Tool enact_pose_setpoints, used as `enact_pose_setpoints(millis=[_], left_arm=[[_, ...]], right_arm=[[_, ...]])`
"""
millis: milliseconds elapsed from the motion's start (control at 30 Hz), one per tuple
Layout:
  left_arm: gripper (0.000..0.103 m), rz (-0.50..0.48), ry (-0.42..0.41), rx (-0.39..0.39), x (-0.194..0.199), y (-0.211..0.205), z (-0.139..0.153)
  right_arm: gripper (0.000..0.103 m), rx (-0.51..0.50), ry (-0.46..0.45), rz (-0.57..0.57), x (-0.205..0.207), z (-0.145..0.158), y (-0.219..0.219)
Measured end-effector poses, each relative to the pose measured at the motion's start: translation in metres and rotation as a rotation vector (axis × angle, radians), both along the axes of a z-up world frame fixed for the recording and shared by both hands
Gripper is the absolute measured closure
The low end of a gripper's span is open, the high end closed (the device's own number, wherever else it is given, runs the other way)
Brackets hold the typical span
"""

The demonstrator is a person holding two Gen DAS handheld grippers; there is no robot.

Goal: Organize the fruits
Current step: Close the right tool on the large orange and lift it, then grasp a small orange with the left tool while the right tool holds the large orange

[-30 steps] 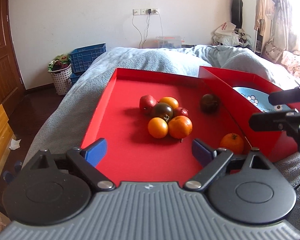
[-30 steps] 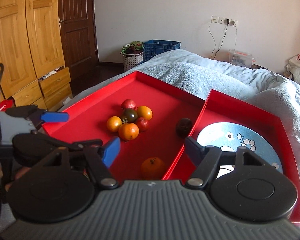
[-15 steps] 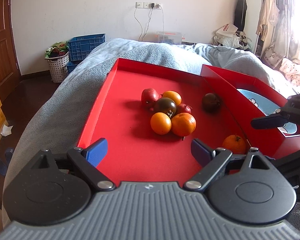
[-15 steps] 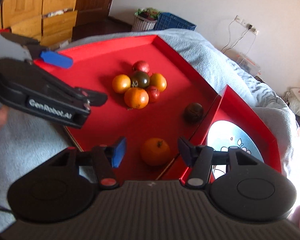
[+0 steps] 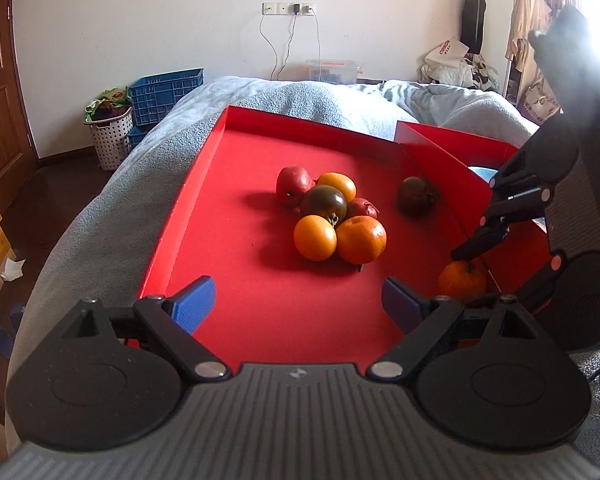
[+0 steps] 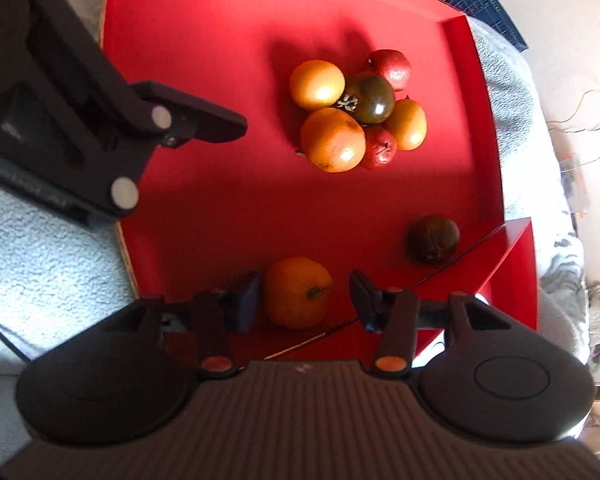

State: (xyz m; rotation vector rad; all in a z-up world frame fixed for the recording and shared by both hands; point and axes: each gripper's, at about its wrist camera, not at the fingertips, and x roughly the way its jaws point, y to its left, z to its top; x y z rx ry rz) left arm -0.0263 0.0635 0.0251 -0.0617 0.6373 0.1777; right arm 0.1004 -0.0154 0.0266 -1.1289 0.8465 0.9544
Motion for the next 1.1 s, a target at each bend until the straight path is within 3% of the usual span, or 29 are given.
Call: enact_pose_setpoints(millis=[167,333,600,667,833,1100], left_arm=[[0.01,0.008,0.011,0.008,0.001,0.0,-0.004],[0.01,0.003,0.0,-0.006,0.0,0.002,-0.004],[0.01,-0.022,0.011,0.035,0.01,-0.011,0.003],[0.011,-0.035,0.006,0.049,0.016,-0.015,0.005],[0.031,-0.051,0.035,0.01,0.03,-0.013,0.007],[0.033,-0.159,0.099,0.015,0.052,-0.058,0.0]], right_arm=[[0.061,0.112,0.053,-0.092,0.011,0.008,-0.011],[0.061,0.358,0.099,-0.228,0.01,0.036,-0.042],[0.061,0.747,0.019,-0.479,-0.03,0.06,-0.107],[0.061,0.79,0.016,-0.502,-0.033,0.064,-0.114],[0.061,0.852,0.022,-0.5,-0.032,0.07,-0.122],[0.061,0.904,0.011,-0.51,-0.029,0.069,-0.133]])
